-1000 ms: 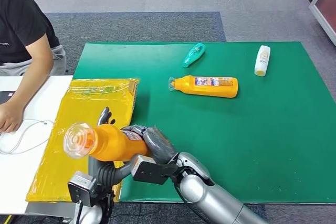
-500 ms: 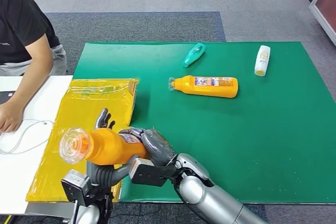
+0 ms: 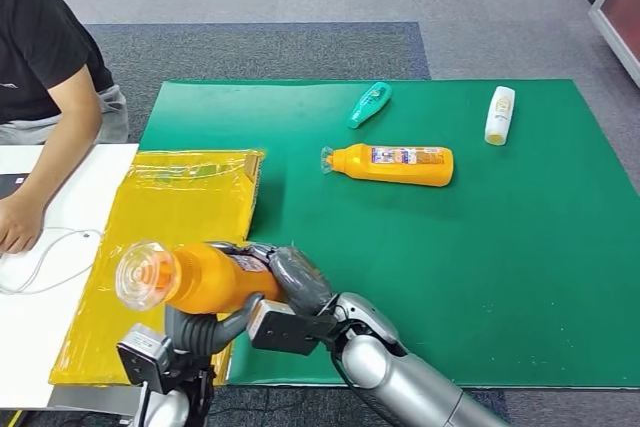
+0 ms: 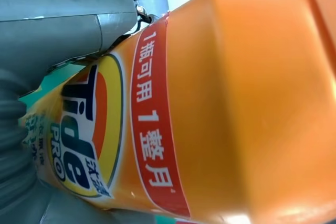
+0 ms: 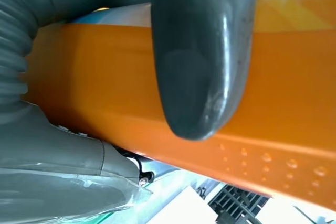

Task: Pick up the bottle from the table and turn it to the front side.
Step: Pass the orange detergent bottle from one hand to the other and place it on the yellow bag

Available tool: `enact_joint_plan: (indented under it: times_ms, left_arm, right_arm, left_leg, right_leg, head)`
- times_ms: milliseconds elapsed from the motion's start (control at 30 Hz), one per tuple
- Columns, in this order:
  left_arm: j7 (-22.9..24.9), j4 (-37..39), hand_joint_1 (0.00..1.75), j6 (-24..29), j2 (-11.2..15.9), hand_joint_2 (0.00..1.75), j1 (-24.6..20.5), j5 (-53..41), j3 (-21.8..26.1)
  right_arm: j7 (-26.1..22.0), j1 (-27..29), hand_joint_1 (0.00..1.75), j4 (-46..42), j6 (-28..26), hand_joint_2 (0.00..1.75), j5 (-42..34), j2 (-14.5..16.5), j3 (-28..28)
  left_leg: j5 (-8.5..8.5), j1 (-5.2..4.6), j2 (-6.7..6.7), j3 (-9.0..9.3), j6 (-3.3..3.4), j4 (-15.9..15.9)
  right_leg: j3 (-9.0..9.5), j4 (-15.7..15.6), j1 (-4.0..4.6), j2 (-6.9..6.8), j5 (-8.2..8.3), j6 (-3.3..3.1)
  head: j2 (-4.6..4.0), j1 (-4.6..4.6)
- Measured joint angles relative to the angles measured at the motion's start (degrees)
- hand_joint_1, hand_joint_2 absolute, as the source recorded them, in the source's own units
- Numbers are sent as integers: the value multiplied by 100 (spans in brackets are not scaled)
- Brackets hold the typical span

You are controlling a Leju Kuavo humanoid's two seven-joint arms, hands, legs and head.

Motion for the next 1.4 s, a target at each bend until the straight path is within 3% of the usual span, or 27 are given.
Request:
enact_joint_plan:
  times_ms: [300,367,400,500,533,867,1167,1400]
  left_arm:
    - [2,-222,175,314,147,175,-30,-288,-114]
    - [2,-287,175,382,210,175,-46,-350,-153]
    - [2,-322,175,401,242,175,-54,-368,-169]
    - [2,-415,175,413,334,175,-90,-361,-220]
    - [2,-435,175,401,362,175,-102,-331,-232]
    - [38,-463,175,37,477,175,81,-546,111]
    - [508,-846,175,-807,734,175,589,-1184,810]
    - [917,-1197,175,-1380,876,175,859,-1139,1298]
  right_arm:
    - [-81,-5,175,-104,-115,175,142,0,42]
    - [-99,-11,165,-130,-188,175,219,0,63]
    - [-107,-15,134,-144,-225,175,258,0,75]
    - [-97,-24,15,-194,-307,175,332,0,99]
    - [-80,-24,3,-207,-327,175,342,0,105]
    - [40,251,0,-238,-569,175,417,-32,90]
    - [48,596,0,-366,-526,175,562,-61,-84]
    - [8,727,0,-398,-442,175,661,-61,-215]
  left_leg:
    - [0,0,0,0,0,0]
    - [0,0,0,0,0,0]
    - [0,0,0,0,0,0]
    - [0,0,0,0,0,0]
    - [0,0,0,0,0,0]
    - [-2,0,1,0,-1,0]
    - [-7,1,1,-1,-9,0]
    - [-7,2,1,-1,-9,0]
  right_leg:
    - [-1,0,0,0,0,0]
    - [-2,0,0,0,0,0]
    - [-2,0,0,0,0,0]
    - [-3,0,0,0,0,0]
    - [-3,0,0,1,0,0]
    - [-3,0,0,1,-1,-1]
    - [-7,0,2,2,-8,-6]
    - [-5,0,3,2,-10,-8]
  head:
    - [0,1]
    - [0,1]
    - [0,1]
    - [0,1]
    - [0,1]
    - [0,0]
    - [0,0]
    - [0,1]
